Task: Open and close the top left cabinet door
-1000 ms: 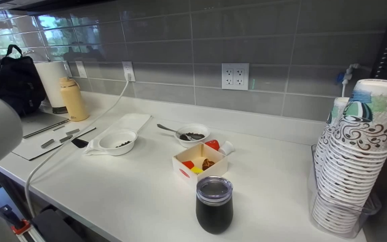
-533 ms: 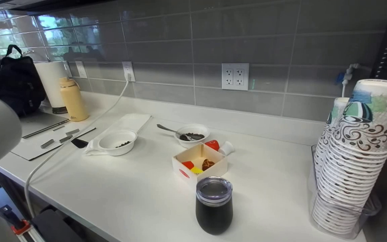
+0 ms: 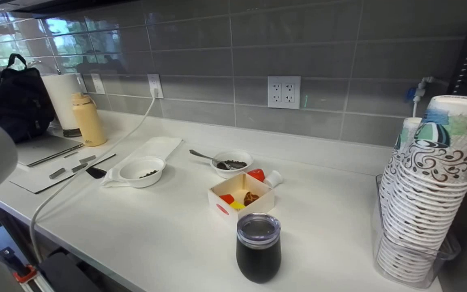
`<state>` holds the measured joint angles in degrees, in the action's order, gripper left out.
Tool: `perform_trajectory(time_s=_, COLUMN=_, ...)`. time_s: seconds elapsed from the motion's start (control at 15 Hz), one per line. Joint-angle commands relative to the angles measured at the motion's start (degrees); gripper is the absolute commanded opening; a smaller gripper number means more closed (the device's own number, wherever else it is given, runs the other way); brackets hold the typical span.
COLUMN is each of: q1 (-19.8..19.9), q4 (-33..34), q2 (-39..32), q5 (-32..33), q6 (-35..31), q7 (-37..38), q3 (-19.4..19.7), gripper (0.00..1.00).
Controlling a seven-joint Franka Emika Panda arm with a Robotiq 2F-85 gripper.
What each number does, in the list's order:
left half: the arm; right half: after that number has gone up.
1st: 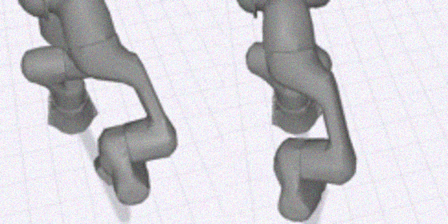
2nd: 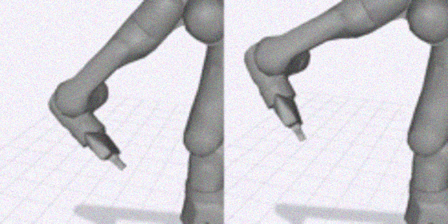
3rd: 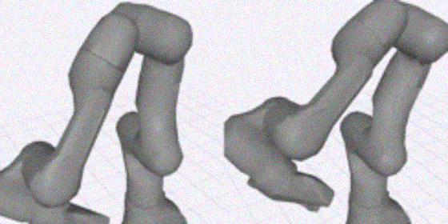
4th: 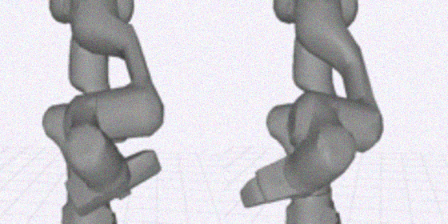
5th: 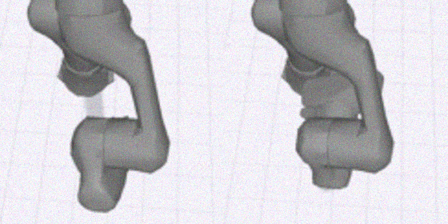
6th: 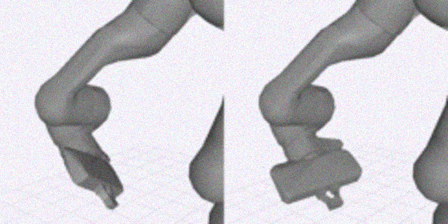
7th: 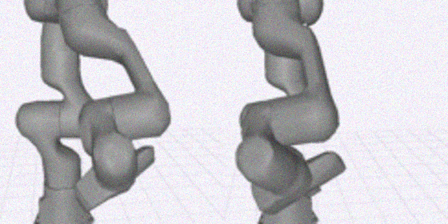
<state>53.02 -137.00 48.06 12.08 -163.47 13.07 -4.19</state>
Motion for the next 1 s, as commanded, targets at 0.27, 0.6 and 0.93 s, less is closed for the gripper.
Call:
perform_trajectory(time_s=0.27, q1=0.7, q4=-5.0, q2=12.3, q5=2.6, q6=10.5, q7=-6.3, q3=7.9, gripper=1.0)
perform_trajectory(time_s=0.6, q1=1.0, q4=-7.6, q2=20.1, q5=4.2, q6=16.1, q7=-8.8, q3=10.8, gripper=1.0)
perform_trajectory(time_s=0.93, q1=1.4, q4=-8.4, q2=21.5, q5=4.7, q6=16.7, q7=-8.9, q3=10.7, gripper=1.0)
